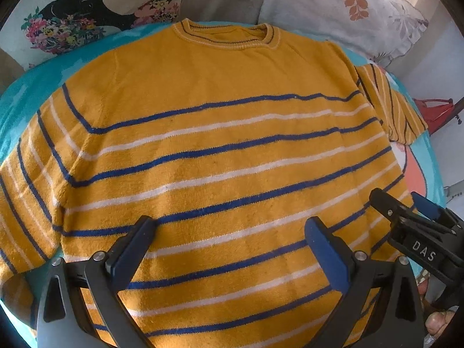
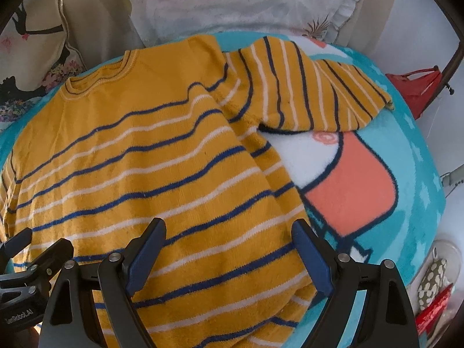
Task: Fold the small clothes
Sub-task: 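Grasp the sleeve cuff with the left gripper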
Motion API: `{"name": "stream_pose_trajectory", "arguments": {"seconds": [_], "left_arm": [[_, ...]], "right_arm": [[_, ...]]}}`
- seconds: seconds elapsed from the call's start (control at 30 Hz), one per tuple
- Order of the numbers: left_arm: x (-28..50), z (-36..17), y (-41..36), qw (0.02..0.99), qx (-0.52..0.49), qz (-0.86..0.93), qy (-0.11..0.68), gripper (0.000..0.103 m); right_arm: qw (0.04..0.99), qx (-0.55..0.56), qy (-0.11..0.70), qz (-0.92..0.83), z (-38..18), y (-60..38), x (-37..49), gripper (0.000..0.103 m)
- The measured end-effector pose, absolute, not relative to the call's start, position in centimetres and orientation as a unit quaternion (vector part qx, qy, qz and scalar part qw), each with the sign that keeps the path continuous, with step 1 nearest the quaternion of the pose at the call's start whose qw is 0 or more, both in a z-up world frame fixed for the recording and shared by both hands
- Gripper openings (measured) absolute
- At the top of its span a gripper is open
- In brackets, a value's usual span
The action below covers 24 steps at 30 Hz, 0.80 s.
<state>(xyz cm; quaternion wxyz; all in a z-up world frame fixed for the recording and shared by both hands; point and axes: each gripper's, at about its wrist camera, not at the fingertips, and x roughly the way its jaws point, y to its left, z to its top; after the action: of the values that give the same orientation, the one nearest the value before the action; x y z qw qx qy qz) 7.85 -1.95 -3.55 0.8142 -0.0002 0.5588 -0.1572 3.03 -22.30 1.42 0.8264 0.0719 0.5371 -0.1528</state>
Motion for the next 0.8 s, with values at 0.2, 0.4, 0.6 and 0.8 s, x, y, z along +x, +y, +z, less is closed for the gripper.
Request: {"name": "stream_pose_trajectory", "arguments": {"seconds": [0.2, 0.4, 0.6, 0.8], "left_arm": [[6.7, -3.3, -2.0, 0.818, -0.011, -0.118, 0.564, 0.103], [4.1, -1.0, 3.1, 0.842, -0.041, -0.004, 0.538, 0.103], [-1.0, 0.3, 13.0, 0.846, -0.102, 0.143, 0.503, 0.103], [-5.4, -0.7, 20.7, 0.82, -0.164, 0.215, 0.505, 0.103]], "right_arm": [[0.838, 0.076, 0.529, -0.111, 1.1, -22.9, 2.9, 0.091], [0.85, 0.092, 0.512, -0.078, 1.7, -26.2, 3.2, 0.091], [0.856, 0.098, 0.507, -0.041, 2.0, -27.2, 3.2, 0.091], [0.851, 0.071, 0.52, 0.019, 1.2, -23.9, 3.0, 0.091]]}}
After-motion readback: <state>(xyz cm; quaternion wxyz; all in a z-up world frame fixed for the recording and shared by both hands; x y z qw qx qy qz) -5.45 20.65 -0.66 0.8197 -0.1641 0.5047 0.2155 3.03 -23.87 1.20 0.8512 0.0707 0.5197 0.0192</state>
